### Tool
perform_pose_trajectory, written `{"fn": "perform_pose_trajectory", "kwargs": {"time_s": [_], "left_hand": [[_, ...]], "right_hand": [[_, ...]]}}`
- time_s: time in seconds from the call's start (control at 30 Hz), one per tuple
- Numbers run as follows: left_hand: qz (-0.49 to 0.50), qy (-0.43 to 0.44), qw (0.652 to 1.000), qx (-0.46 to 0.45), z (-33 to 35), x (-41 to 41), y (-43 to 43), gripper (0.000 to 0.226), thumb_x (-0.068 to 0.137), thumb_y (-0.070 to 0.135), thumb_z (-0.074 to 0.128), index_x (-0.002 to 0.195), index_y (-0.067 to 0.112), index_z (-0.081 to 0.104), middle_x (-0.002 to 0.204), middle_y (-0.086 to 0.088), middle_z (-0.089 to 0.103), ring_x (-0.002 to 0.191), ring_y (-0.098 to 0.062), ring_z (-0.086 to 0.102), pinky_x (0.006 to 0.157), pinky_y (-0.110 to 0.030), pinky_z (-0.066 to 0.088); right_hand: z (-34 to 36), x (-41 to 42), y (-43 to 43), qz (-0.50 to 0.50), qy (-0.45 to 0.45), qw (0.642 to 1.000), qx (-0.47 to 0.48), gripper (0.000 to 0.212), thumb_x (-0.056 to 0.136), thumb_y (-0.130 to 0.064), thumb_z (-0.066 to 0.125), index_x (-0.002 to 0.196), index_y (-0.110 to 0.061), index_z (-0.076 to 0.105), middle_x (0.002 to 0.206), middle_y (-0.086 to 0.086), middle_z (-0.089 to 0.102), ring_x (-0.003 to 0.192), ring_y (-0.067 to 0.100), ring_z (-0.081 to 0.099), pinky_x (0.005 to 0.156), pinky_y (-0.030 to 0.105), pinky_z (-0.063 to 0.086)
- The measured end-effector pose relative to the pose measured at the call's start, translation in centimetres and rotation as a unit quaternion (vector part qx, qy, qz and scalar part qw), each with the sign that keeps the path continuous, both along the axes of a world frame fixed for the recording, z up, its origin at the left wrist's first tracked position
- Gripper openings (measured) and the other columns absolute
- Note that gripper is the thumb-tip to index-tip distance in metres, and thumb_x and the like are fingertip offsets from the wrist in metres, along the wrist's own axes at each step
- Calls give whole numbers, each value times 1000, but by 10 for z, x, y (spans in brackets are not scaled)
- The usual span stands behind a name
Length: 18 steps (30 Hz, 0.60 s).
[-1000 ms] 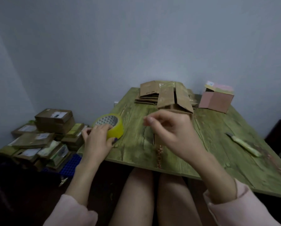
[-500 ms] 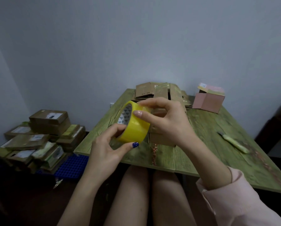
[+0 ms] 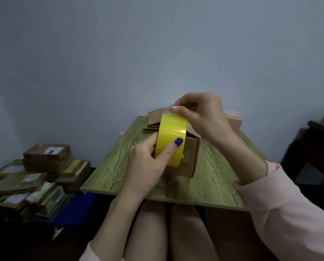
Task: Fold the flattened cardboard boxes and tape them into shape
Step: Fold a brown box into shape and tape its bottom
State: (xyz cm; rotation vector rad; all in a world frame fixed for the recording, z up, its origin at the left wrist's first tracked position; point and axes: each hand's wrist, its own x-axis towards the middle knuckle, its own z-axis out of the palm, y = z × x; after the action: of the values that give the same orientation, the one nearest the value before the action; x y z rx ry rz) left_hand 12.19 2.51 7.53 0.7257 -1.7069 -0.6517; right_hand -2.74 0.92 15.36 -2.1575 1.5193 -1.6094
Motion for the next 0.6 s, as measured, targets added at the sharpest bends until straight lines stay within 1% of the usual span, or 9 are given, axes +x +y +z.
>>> {"fn": "perform_pose_trajectory", "kwargs": {"time_s": [0.1,0.17,0.27,0.33,0.4,0.43,0.47,0.53,0.6], "left_hand": [[6,31,999,43,7,-9,12,36,81,51,61,80,16,67,62,0,70,58,-15,69,58,-34,56],[-36,56,993,99,8,-12,16,35,82,45,55,80,12,66,61,-3,71,57,-16,69,56,-32,56],[-111,21,987,119,9,-9,16,33,75,46,57,88,18,65,71,-2,74,68,-14,71,62,-29,57],[-128,-17,987,95,6,-8,16,29,75,42,63,95,22,66,81,2,75,78,-10,71,69,-26,57],[-107,-40,991,71,1,-11,13,33,77,45,70,100,21,68,87,3,74,84,-12,70,77,-36,57],[-90,-35,993,65,-3,-14,12,36,77,49,71,99,20,68,86,0,74,83,-16,70,77,-44,57],[-76,-21,995,66,-5,-16,11,41,74,53,71,96,19,69,83,-3,73,80,-21,70,75,-48,56],[-65,9,994,88,-8,-22,13,45,68,59,67,92,21,70,78,-5,73,77,-26,70,72,-51,56],[-49,16,993,102,-11,-26,16,47,64,64,65,89,25,69,74,-5,73,76,-29,70,72,-50,56]], "right_hand": [[14,-10,10,-9,2,1000,-30,5,79,-20,75,77,-16,72,66,-13,64,60,-3,57,57,10,41],[24,-12,16,-14,37,999,-26,5,78,-19,76,78,-16,72,68,-11,66,63,-1,59,57,11,41],[33,-18,12,-18,77,996,33,8,81,-23,74,78,-17,70,74,-1,69,65,5,59,65,21,46],[36,-24,8,-5,49,996,68,10,84,-23,70,78,-16,68,76,2,68,71,9,59,73,30,51],[36,-28,5,22,-28,995,96,13,89,-20,65,76,-17,66,78,1,66,76,11,60,81,34,54],[35,-29,4,29,-57,992,105,14,90,-19,64,75,-18,65,78,0,66,76,11,60,82,34,54],[33,-29,2,26,-64,992,107,15,90,-19,64,75,-19,64,77,-2,65,75,9,60,82,33,54],[26,-30,-2,-3,-34,995,92,14,88,-20,66,75,-16,66,71,-6,64,68,3,60,79,31,52],[18,-30,-5,-34,2,996,78,11,86,-22,68,81,-12,69,68,-9,64,63,-2,58,77,28,50]]}}
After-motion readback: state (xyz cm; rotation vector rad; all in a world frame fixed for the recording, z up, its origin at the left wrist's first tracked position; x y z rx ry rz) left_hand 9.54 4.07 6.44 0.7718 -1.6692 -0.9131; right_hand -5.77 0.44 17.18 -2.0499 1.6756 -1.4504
